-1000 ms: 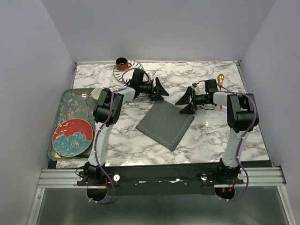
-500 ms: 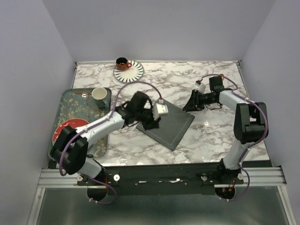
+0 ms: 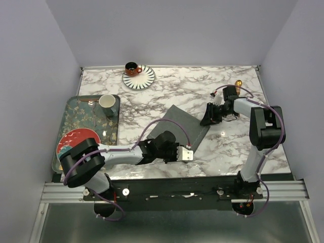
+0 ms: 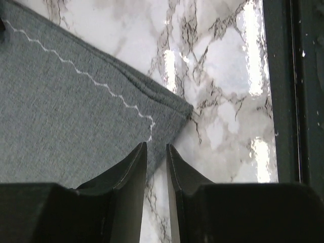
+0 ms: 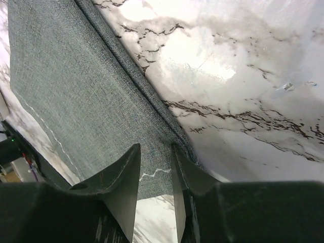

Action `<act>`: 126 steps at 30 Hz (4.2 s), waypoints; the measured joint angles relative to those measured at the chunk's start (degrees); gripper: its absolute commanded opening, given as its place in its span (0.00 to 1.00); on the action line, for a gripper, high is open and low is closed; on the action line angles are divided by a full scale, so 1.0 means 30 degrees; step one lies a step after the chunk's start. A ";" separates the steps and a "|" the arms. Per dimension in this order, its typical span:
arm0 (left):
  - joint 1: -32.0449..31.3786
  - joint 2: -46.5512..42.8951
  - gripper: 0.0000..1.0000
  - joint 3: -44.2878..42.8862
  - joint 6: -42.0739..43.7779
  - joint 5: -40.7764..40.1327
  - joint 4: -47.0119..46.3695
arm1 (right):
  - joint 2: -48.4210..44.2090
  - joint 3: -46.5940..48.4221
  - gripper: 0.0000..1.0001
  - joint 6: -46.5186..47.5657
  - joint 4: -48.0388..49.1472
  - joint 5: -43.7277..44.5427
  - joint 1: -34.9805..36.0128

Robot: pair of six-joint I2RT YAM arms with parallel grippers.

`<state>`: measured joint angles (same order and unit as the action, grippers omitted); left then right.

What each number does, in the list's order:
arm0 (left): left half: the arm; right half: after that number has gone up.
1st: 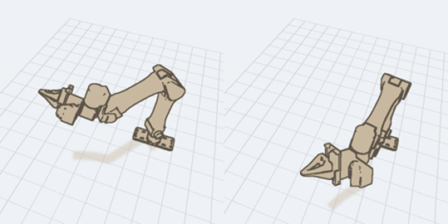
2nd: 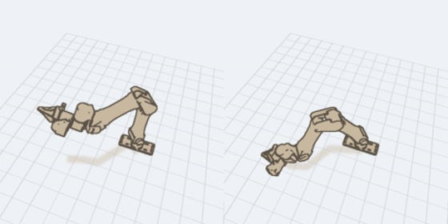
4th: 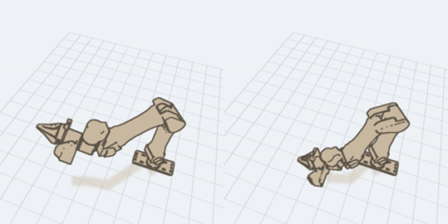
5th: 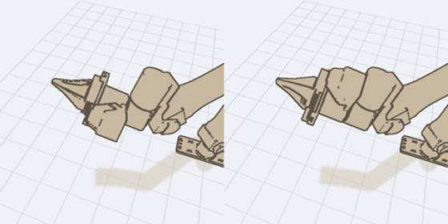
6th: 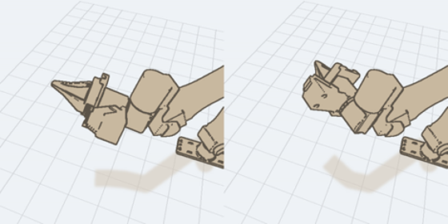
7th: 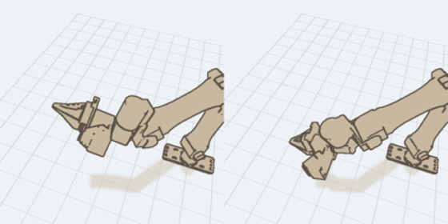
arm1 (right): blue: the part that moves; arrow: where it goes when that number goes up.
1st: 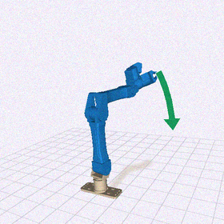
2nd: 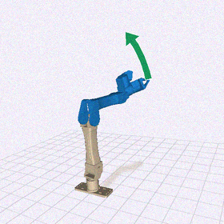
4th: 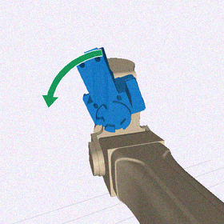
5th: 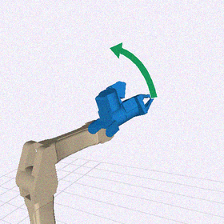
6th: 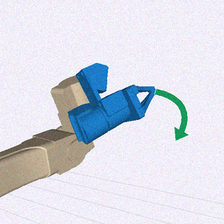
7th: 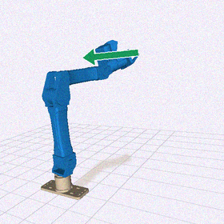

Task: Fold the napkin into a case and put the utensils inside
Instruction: Pick up the top corner of the square folded napkin from the center of the board, then fold the top corner of the square-folded napkin at the center of the board.

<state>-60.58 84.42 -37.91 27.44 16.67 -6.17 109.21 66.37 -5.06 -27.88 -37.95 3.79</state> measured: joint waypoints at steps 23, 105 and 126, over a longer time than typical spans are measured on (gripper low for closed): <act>-0.0758 0.2266 0.45 -0.1195 0.0357 0.1100 -0.1377 | 0.0044 0.0007 0.38 0.0226 -0.0182 0.0015 0.0000; -0.0816 0.2863 0.00 -0.2433 0.2280 0.1304 0.1464 | -0.0656 0.0656 0.41 0.1078 -0.2841 -0.0087 0.0000; 0.8160 0.9632 0.00 -1.5293 0.2696 0.3388 0.6615 | -0.0962 0.1785 0.76 0.1931 -0.3738 -0.0138 0.0000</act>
<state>-36.10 113.32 -83.79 35.53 26.83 13.67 106.32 71.72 0.73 -39.09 -38.37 3.79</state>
